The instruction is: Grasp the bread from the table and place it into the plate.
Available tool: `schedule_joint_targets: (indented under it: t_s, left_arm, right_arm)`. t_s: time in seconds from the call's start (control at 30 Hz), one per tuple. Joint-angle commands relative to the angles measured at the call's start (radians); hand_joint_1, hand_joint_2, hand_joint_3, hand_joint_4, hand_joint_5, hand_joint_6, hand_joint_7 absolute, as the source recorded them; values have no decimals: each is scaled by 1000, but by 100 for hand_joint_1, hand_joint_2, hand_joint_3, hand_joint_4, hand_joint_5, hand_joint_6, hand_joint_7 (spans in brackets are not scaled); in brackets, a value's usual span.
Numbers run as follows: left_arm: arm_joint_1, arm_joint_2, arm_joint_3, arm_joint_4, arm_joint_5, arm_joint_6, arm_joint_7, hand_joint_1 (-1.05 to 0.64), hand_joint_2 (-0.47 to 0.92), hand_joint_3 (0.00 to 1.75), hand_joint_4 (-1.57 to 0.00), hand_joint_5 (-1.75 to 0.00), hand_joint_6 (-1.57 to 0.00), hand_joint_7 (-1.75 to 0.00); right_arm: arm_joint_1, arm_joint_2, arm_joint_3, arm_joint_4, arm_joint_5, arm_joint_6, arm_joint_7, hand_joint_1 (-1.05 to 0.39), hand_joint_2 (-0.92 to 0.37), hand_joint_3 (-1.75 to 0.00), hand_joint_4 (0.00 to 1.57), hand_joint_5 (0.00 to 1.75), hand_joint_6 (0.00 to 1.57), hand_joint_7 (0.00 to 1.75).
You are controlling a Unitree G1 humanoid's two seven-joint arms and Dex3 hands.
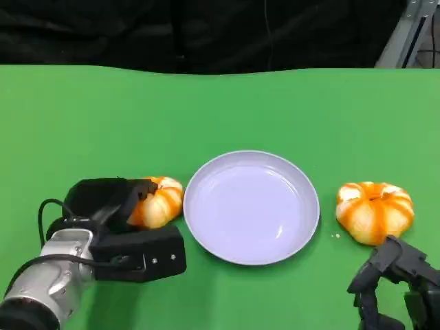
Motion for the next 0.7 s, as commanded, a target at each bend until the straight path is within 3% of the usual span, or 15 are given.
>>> schedule_joint_targets:
  t_s: [0.03,0.07,0.3,0.33,0.37,0.4,0.5,0.7]
  left_arm:
    - [6,-4,28,10,-40,-23,27,-16,92,21,-75,-106,-118,-6]
    - [4,-1,29,11,-44,-36,34,-16,92,19,-71,-116,-120,-6]
    - [-5,8,65,-15,-86,-44,33,-8,92,18,-77,-121,-131,-10]
    - [-6,13,76,-27,-94,-50,38,-3,92,18,-74,-153,-99,-91]
    - [-6,16,83,-36,-100,-55,41,-2,91,18,-73,-163,-80,-132]
    - [-6,18,88,-42,-102,-58,42,-1,91,18,-73,-170,-67,-157]
    - [-6,27,98,-64,-94,-74,68,-1,91,19,-72,-174,-60,-173]
    - [-12,36,114,-163,-70,-64,116,-2,90,24,-65,-175,-59,-175]
  right_arm:
    - [0,-9,-9,-1,10,-2,-2,-13,-47,-130,86,175,77,150]
    - [-2,-10,-9,3,13,-6,-1,-13,-47,-130,86,175,77,150]
    - [-2,-12,-8,6,23,-6,5,-13,-47,-130,85,175,77,149]
    - [0,-14,-7,4,24,-4,7,-13,-48,-130,85,175,77,149]
    - [0,-15,-7,3,24,-2,9,-13,-48,-130,85,175,76,150]
    - [1,-15,-6,3,25,-1,10,-13,-48,-129,85,175,76,150]
    - [-1,-14,-8,6,25,-5,11,-13,-48,-129,85,175,76,151]
    - [-1,-9,-11,5,17,-3,3,-13,-47,-130,86,175,76,151]
